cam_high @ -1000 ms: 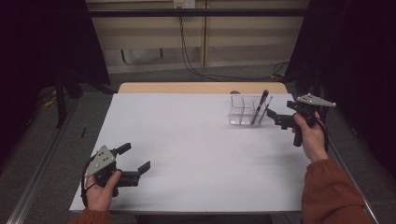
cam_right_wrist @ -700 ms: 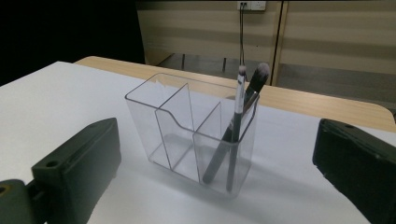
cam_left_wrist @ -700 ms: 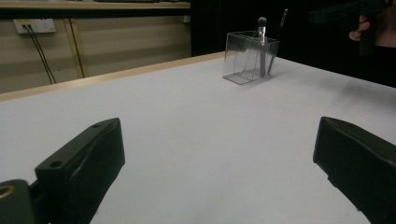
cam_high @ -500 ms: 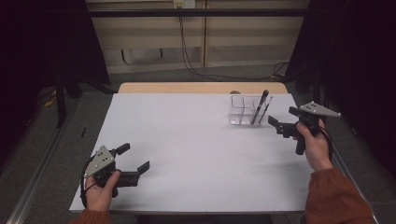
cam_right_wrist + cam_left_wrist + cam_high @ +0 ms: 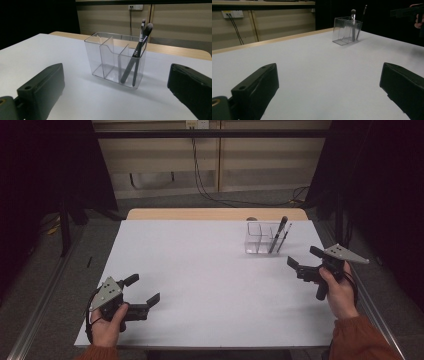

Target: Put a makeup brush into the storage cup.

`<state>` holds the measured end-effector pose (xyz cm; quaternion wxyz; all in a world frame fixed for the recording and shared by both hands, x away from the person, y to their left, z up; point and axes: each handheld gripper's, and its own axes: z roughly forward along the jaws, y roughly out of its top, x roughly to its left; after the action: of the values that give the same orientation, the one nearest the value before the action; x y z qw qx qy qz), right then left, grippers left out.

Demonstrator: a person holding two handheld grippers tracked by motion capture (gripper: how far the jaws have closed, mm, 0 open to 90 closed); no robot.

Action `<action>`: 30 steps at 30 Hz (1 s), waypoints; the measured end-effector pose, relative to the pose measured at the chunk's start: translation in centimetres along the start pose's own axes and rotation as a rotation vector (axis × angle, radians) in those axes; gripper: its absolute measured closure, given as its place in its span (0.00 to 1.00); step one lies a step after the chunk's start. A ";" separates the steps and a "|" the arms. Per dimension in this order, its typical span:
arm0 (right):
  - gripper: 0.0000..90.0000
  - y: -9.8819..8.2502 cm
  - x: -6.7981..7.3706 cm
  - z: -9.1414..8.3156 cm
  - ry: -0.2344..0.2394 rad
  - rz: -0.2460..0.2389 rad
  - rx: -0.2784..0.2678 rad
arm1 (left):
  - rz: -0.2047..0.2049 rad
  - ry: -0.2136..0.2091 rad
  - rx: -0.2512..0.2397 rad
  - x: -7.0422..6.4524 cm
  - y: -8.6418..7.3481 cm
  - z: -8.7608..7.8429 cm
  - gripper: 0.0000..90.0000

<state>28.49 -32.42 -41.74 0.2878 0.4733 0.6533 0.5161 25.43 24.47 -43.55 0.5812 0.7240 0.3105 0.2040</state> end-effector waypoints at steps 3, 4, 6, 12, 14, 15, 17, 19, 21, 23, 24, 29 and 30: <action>0.01 -0.6 0.4 -0.4 0.010 0.002 -0.008 | 0.000 -0.001 0.003 0.0 -0.1 -0.1 0.02; 0.01 -0.8 0.5 -0.5 0.006 -0.001 -0.008 | 0.000 -0.003 0.005 0.0 -0.1 -0.1 0.02; 0.01 -1.2 0.8 -0.8 0.012 0.003 -0.008 | -0.006 0.001 0.001 0.0 -0.1 -0.2 0.02; 0.00 -1.8 1.4 -1.6 0.024 0.000 -0.014 | -0.002 0.002 0.006 -0.1 -0.1 -0.2 0.02; 0.00 -2.0 1.6 -1.8 0.030 0.001 -0.018 | 0.002 0.003 0.008 -0.1 -0.1 -0.3 0.02; 0.00 -2.2 1.8 -2.0 0.029 0.001 -0.018 | 0.001 0.003 0.009 0.0 -0.2 -0.3 0.02; 0.00 -2.5 1.9 -2.3 0.038 0.007 -0.019 | -0.001 0.005 0.011 -0.1 -0.2 -0.4 0.02; 0.00 -2.8 2.1 -2.5 0.037 0.011 -0.026 | -0.002 0.004 0.017 -0.1 -0.3 -0.5 0.02; 0.00 -3.1 2.2 -2.8 0.041 0.007 -0.029 | -0.001 0.005 0.017 -0.2 -0.4 -0.5 0.02; 0.00 -3.2 2.4 -3.0 0.042 0.007 -0.025 | -0.001 0.008 0.018 -0.2 -0.4 -0.5 0.02; 0.00 -3.3 2.4 -3.1 0.044 0.005 -0.027 | -0.005 0.008 0.017 -0.3 -0.4 -0.6 0.02; 0.00 -4.2 2.7 -3.6 0.035 0.003 -0.034 | -0.005 0.009 0.015 -0.3 -0.4 -0.8 0.02; 0.00 -4.3 2.8 -3.7 0.029 -0.008 -0.036 | -0.009 0.012 0.015 -0.2 -0.4 -0.8 0.02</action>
<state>22.82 -31.45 -44.36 0.2888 0.4579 0.6499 0.5334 24.67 24.91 -43.75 0.5748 0.7258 0.3186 0.2032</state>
